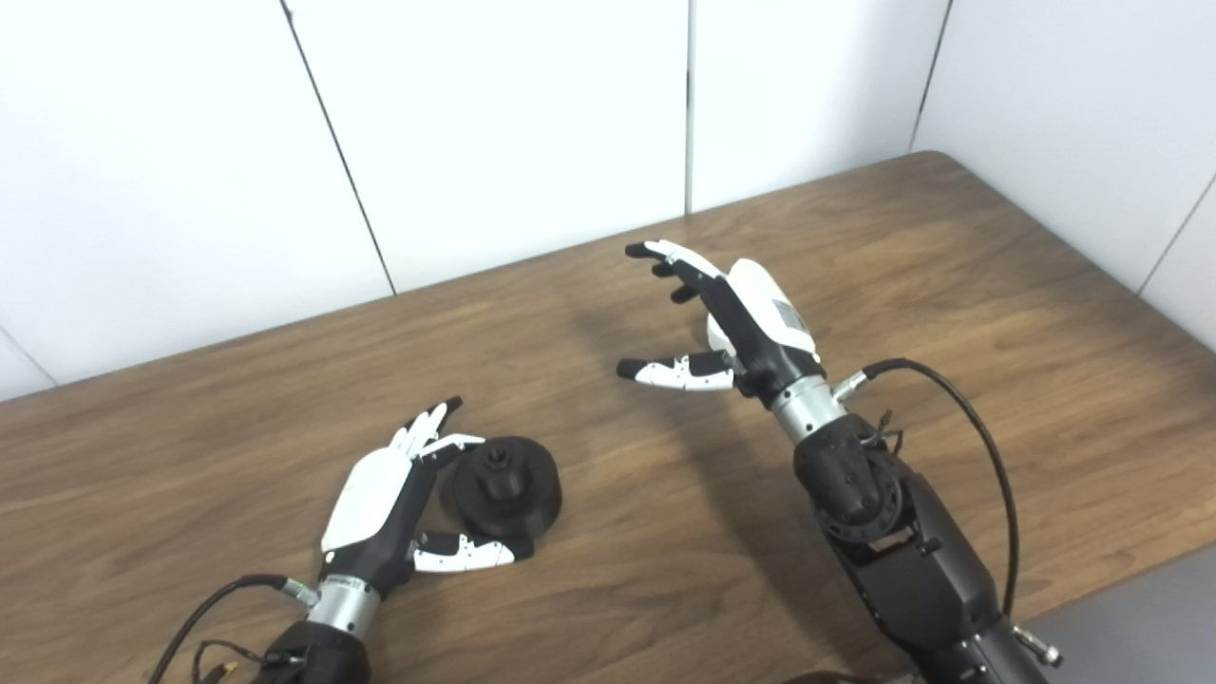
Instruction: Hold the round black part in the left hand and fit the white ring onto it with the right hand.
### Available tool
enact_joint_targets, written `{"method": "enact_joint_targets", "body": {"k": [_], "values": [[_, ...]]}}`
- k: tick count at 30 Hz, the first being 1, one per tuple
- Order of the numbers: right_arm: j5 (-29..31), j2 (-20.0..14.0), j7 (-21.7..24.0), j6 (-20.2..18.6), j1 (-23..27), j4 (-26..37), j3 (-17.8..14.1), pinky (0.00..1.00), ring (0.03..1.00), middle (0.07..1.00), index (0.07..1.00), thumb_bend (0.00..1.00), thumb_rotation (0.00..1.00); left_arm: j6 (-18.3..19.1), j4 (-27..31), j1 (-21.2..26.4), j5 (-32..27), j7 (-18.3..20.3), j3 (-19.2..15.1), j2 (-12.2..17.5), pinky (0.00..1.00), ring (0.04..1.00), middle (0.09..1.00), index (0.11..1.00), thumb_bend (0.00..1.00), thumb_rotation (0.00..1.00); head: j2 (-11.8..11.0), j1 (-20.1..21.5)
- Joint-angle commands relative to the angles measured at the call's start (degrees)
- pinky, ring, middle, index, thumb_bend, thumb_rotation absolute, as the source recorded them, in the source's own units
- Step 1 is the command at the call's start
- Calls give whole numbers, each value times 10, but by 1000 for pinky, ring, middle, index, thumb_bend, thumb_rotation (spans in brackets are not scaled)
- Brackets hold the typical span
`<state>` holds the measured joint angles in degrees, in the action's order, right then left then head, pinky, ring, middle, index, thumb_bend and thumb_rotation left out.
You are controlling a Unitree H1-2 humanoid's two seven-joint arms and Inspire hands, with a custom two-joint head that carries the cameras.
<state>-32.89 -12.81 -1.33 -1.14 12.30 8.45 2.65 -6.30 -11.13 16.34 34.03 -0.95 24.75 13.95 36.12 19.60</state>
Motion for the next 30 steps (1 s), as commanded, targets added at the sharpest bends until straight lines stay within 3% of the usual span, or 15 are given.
{"method": "enact_joint_targets", "body": {"k": [1, 4, 10, 21, 27, 30], "values": [[2, 0, -12, 5, 17, 20, -5, 692, 817, 886, 845, 664, 264, 5, -19, -3, 15, 24, 0, 24, 1000, 1000, 1000, 670, 953, 363, 1, 0], [-2, -2, -15, 7, 20, 15, -3, 705, 830, 889, 844, 669, 260, 6, -21, -3, 17, 23, -1, 24, 1000, 1000, 1000, 671, 956, 367, 0, -2], [-92, -28, -38, -13, 40, -7, 1, 717, 844, 892, 843, 709, 287, 12, -13, -6, 14, 29, -5, 25, 1000, 1000, 1000, 672, 958, 363, 1, -3], [-155, -108, 1, -84, 74, -57, 2, 661, 876, 918, 802, 752, 425, 3, -30, -8, 17, 23, -8, 20, 1000, 1000, 1000, 672, 956, 346, -3, -3], [-169, -128, 19, -115, 87, -70, 3, 713, 907, 939, 818, 779, 476, 1, -30, -5, 15, 26, -14, 20, 1000, 1000, 1000, 670, 962, 348, -4, -3], [-161, -137, 40, -130, 96, -78, 1, 798, 944, 962, 843, 791, 500, 0, -30, -4, 16, 25, -16, 21, 1000, 1000, 1000, 670, 963, 353, -4, -4]]}}
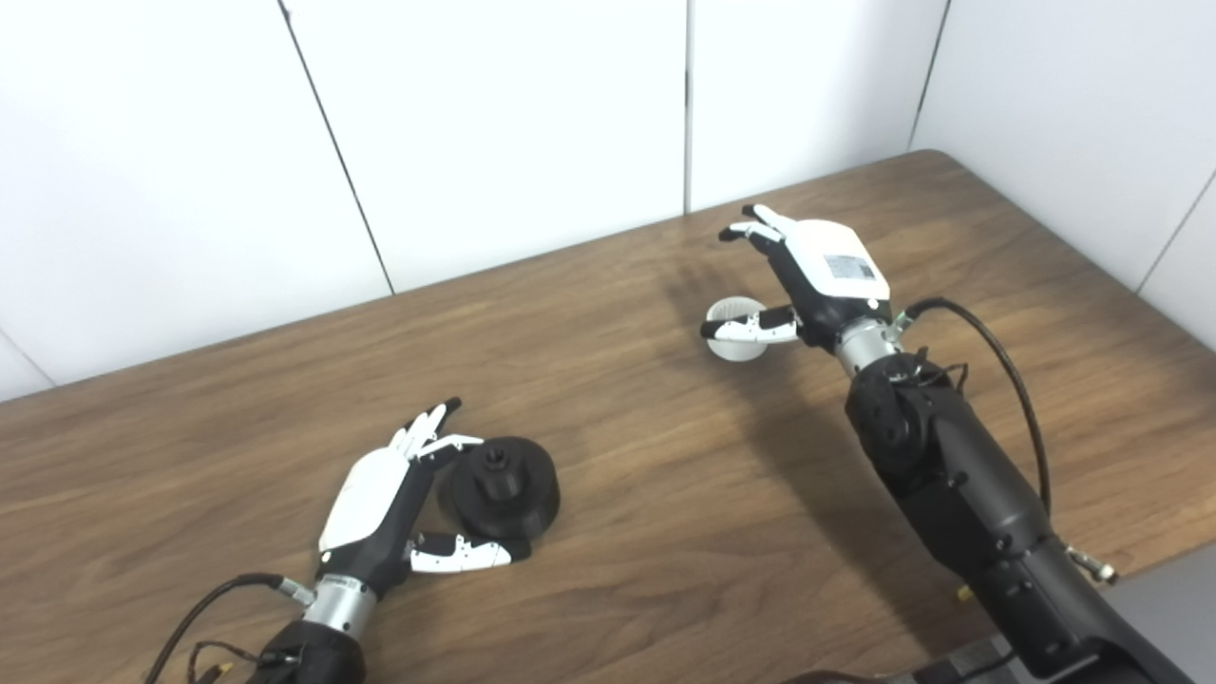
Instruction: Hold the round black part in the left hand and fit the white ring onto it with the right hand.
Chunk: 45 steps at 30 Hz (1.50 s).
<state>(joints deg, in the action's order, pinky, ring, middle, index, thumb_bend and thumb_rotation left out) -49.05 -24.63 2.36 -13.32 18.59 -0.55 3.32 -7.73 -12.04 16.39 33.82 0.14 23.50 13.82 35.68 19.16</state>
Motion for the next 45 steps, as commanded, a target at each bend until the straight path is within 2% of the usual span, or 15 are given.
{"method": "enact_joint_targets", "body": {"k": [1, 5, 11, 18, 27, 33, 38, 45], "values": [[5, -22, 12, -13, 36, 9, -6, 809, 948, 964, 845, 796, 501, 14, -21, -4, 18, 13, -4, 22, 1000, 1000, 1000, 670, 963, 353, 0, 0], [21, -39, 55, -29, 44, 1, -1, 862, 981, 993, 877, 835, 571, 15, -21, -5, 19, 15, -5, 22, 1000, 1000, 1000, 672, 966, 364, 1, -1], [39, -65, 119, -50, 51, -11, 13, 860, 1000, 1000, 901, 985, 658, 14, -21, -6, 19, 14, -6, 21, 1000, 1000, 1000, 672, 966, 360, 2, -4], [50, -79, 159, -67, 51, -14, 28, 863, 1000, 1000, 897, 1000, 663, 18, -15, -7, 16, 20, -9, 22, 1000, 1000, 1000, 674, 958, 365, 5, -5], [69, -82, 163, -61, 42, -3, 40, 868, 1000, 1000, 869, 1000, 655, 15, -18, -5, 17, 17, -14, 22, 1000, 1000, 1000, 672, 958, 352, 8, -8], [73, -81, 159, -61, 41, 0, 42, 883, 1000, 1000, 861, 1000, 594, 16, -16, -5, 15, 18, -15, 21, 1000, 1000, 1000, 673, 959, 356, 10, -14], [66, -74, 124, -44, 37, -9, 43, 860, 985, 1000, 792, 956, 474, 14, -16, -5, 20, 17, -13, 20, 1000, 1000, 1000, 673, 961, 359, 12, -17], [69, -70, 93, -32, 38, -21, 52, 860, 974, 997, 749, 903, 435, 17, -10, -7, 21, 18, -14, 19, 1000, 1000, 1000, 671, 957, 366, 13, -19]]}}
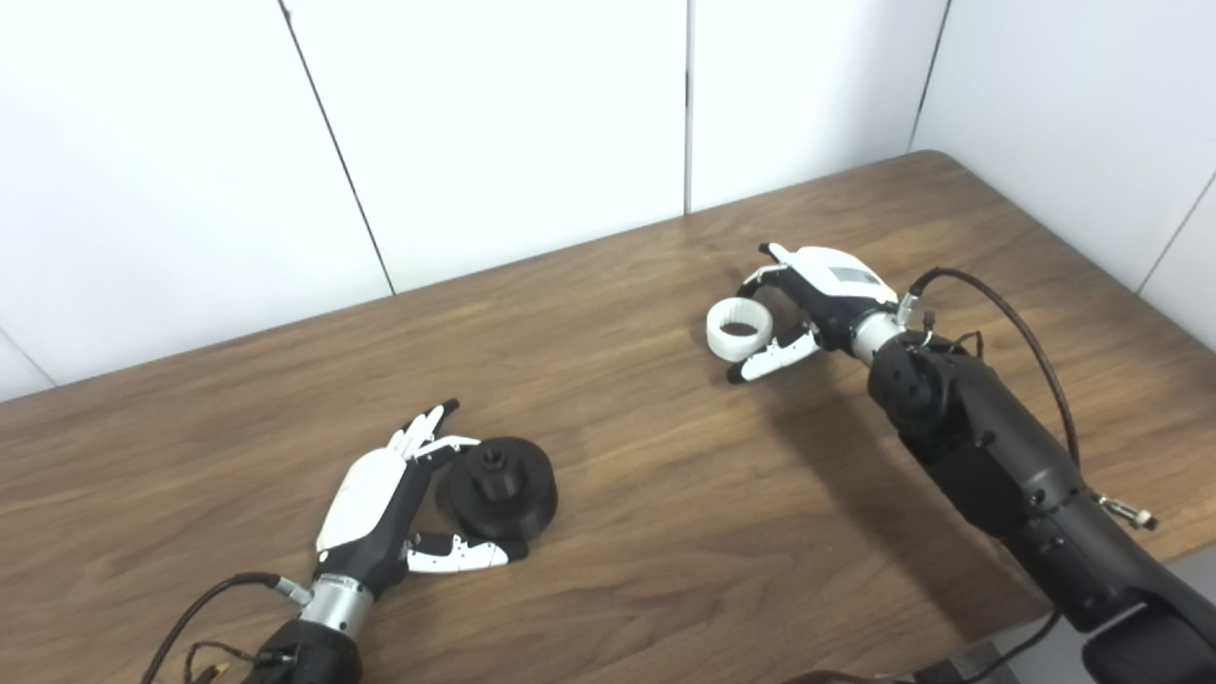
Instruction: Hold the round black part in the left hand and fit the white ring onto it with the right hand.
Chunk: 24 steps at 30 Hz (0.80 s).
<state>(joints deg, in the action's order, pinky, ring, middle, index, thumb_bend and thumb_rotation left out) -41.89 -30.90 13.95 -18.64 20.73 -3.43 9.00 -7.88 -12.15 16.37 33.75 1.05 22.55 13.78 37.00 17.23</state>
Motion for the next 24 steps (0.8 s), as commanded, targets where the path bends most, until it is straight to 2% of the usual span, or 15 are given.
{"method": "enact_joint_targets", "body": {"k": [1, 8, 14, 17, 24], "values": [[-2, -8, -27, 24, 17, 7, -4, 862, 971, 992, 745, 908, 444, 19, -8, -8, 21, 9, -5, 20, 1000, 1000, 1000, 671, 960, 363, 0, 0], [-5, -9, -37, 33, 17, 8, -1, 855, 965, 982, 743, 906, 456, 23, -4, -10, 23, 12, -6, 23, 1000, 1000, 1000, 672, 955, 351, 2, 1], [-4, -10, -56, 47, 14, 6, -1, 815, 935, 957, 722, 869, 435, 21, -3, -11, 21, 14, -6, 24, 1000, 1000, 1000, 675, 947, 365, 4, 0], [-1, -9, -62, 51, 13, 3, -2, 830, 936, 955, 718, 853, 426, 22, -4, -10, 22, 14, -7, 23, 1000, 1000, 1000, 673, 952, 367, 5, 0], [4, -2, -85, 63, 6, 0, -8, 852, 929, 935, 679, 797, 336, 21, -2, -11, 24, 13, -7, 24, 1000, 1000, 1000, 673, 955, 376, 8, -1]]}}
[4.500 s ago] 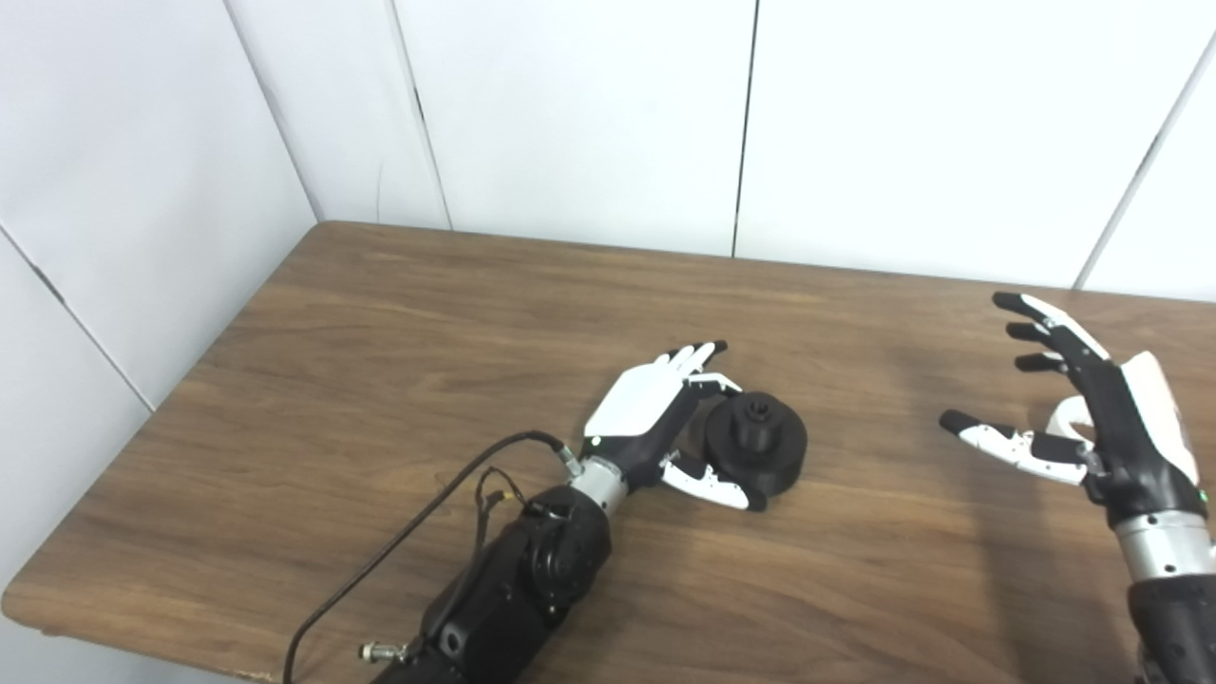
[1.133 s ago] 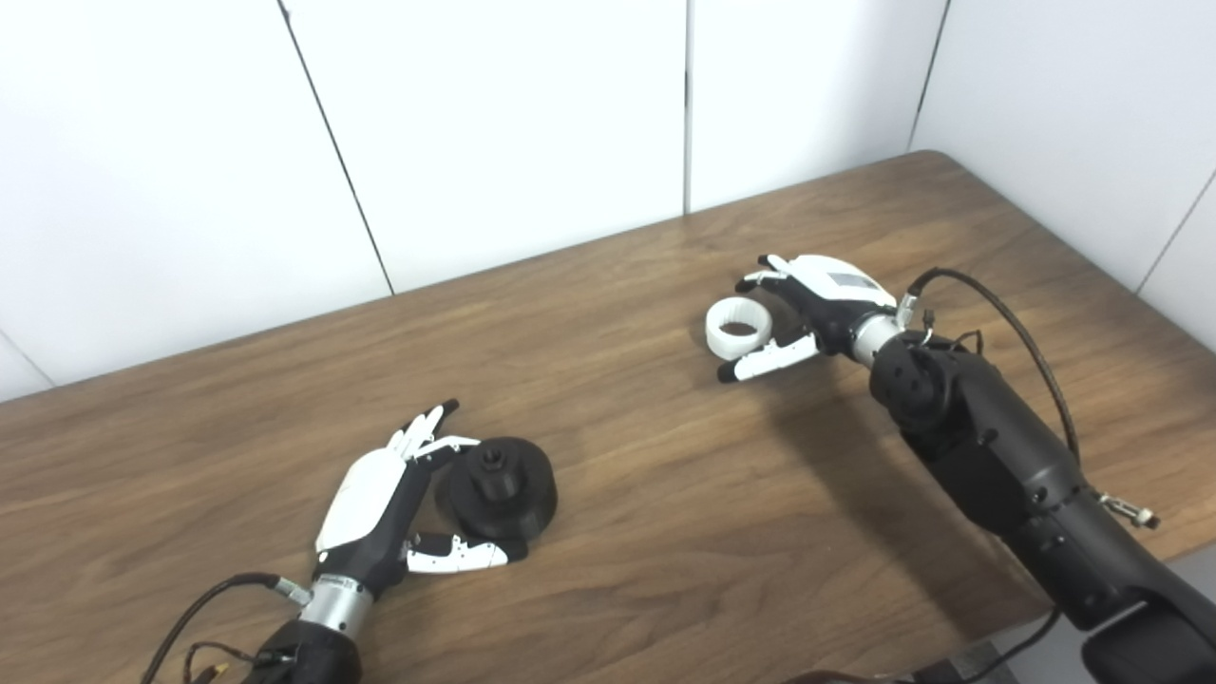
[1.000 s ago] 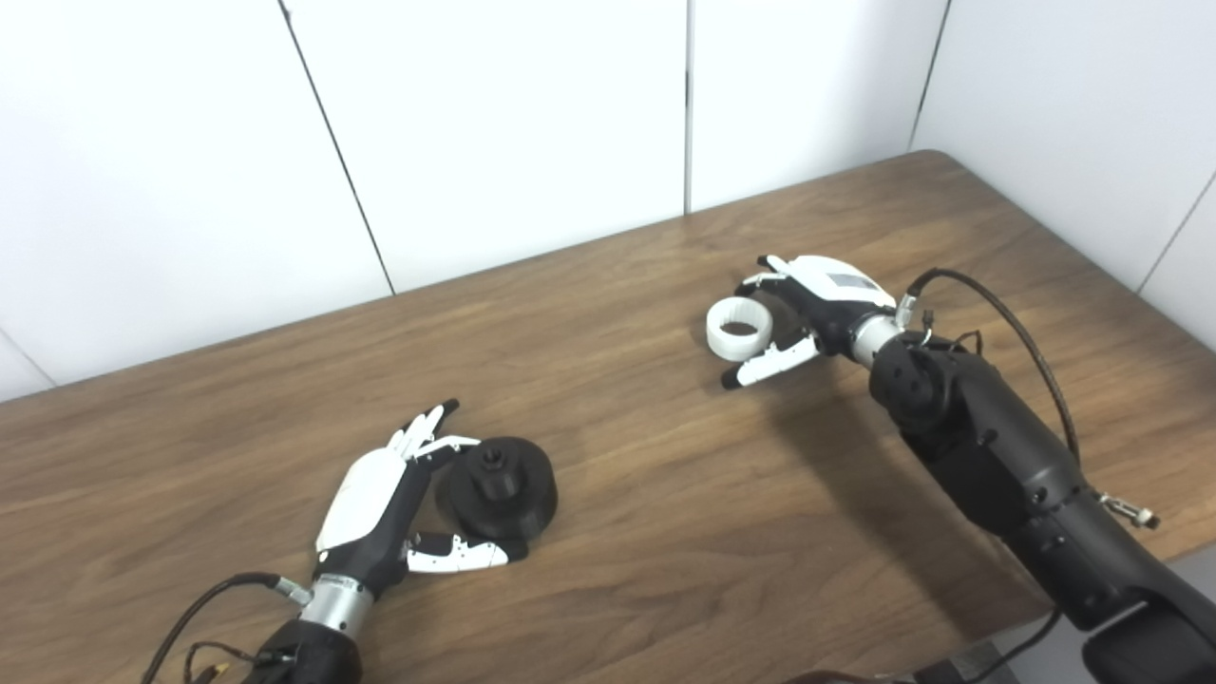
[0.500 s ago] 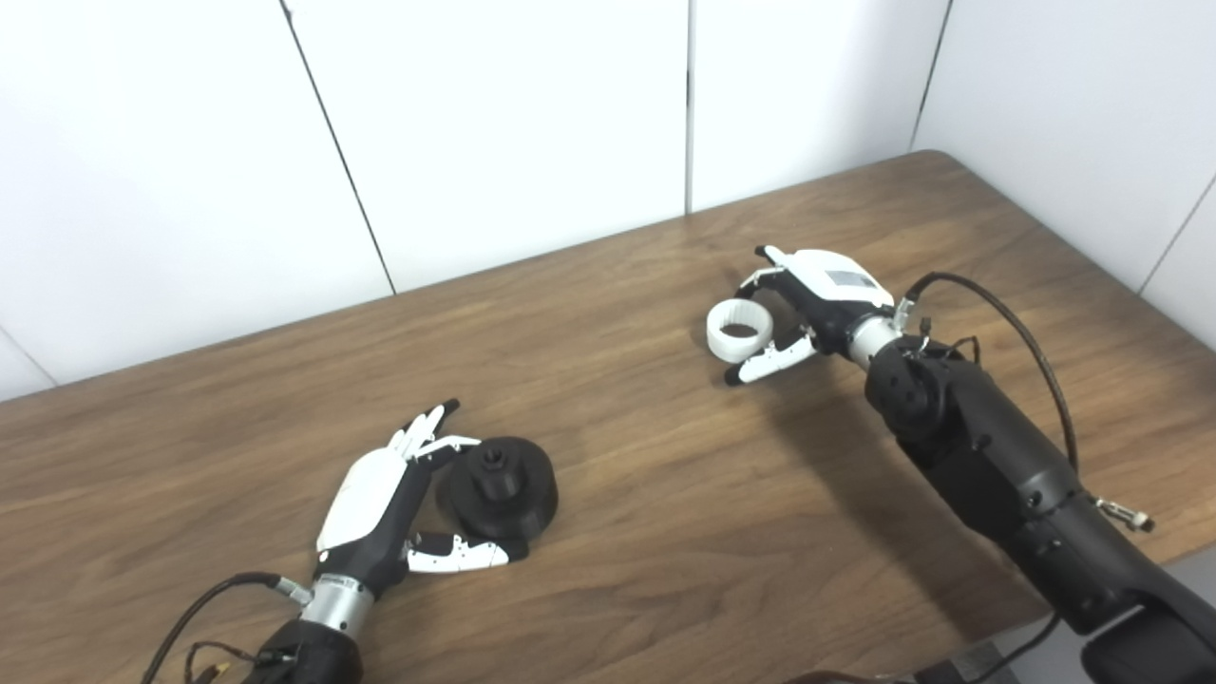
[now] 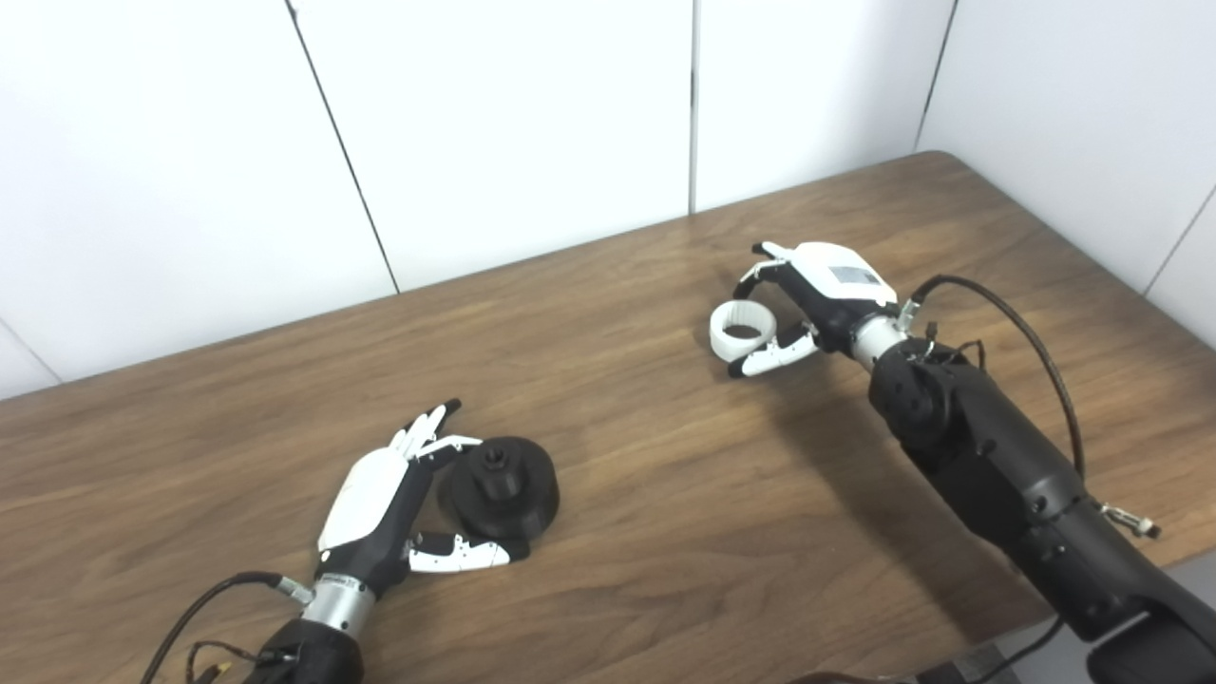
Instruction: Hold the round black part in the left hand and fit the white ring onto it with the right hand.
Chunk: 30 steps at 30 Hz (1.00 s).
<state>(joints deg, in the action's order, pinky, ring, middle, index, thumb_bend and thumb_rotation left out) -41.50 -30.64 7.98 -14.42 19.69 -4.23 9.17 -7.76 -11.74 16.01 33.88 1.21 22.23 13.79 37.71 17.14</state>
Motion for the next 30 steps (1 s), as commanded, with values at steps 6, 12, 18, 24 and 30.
{"method": "enact_joint_targets", "body": {"k": [6, 12, 18, 24, 30], "values": [[-4, -5, -51, 36, 12, 5, -9, 844, 910, 910, 624, 757, 284, 20, -4, -9, 21, 12, -6, 24, 1000, 1000, 1000, 671, 954, 366, 3, -1], [-1, -5, -60, 41, 10, 8, -11, 833, 906, 901, 609, 760, 314, 21, -1, -11, 22, 12, -7, 25, 1000, 1000, 1000, 673, 954, 366, 5, -1], [3, -2, -68, 47, 9, 8, -13, 817, 899, 893, 605, 775, 305, 22, 2, -13, 22, 16, -7, 27, 1000, 1000, 1000, 674, 948, 360, 7, -3], [0, -3, -73, 50, 7, 7, -12, 813, 895, 887, 597, 765, 294, 22, 2, -13, 19, 18, -9, 28, 1000, 1000, 1000, 674, 951, 362, 8, -3], [7, -1, -87, 65, 4, 10, -18, 800, 887, 880, 585, 764, 245, 24, 5, -13, 19, 20, -12, 27, 1000, 1000, 1000, 673, 956, 364, 10, -4]]}}
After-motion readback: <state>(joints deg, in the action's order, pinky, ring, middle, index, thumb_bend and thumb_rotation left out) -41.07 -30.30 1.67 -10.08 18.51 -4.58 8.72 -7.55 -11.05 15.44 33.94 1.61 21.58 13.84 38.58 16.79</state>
